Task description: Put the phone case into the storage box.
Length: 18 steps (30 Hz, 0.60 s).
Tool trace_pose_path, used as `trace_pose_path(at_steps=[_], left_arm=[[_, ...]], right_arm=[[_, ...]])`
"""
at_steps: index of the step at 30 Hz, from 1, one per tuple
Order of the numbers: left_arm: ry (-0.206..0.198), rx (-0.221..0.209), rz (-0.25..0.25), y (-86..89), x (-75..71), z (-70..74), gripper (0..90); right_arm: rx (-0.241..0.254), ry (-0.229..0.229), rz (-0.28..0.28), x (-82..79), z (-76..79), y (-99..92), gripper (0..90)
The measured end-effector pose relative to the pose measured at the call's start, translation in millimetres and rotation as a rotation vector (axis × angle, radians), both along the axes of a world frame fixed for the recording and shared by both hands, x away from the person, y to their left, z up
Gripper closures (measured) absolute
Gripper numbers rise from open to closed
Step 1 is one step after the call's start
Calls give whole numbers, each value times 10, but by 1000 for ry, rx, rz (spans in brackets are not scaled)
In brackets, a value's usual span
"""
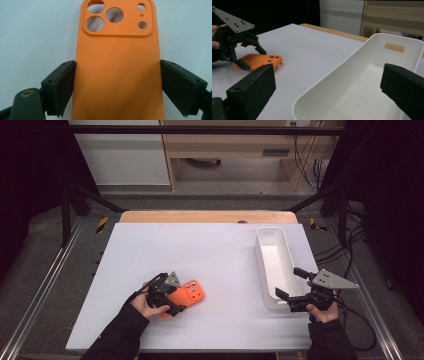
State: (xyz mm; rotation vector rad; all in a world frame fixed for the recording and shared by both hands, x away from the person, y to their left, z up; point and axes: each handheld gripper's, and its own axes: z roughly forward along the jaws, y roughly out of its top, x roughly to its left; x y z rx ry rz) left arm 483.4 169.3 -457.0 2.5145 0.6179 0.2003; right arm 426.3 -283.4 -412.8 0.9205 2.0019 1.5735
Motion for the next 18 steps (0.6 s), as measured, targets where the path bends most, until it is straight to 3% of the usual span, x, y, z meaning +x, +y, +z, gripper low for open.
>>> trace_pose_path(at_steps=[18], left_arm=[[-40, -52, -21, 13, -62, 200, 154]], right_arm=[[-6, 1, 1, -3, 1, 3, 4]])
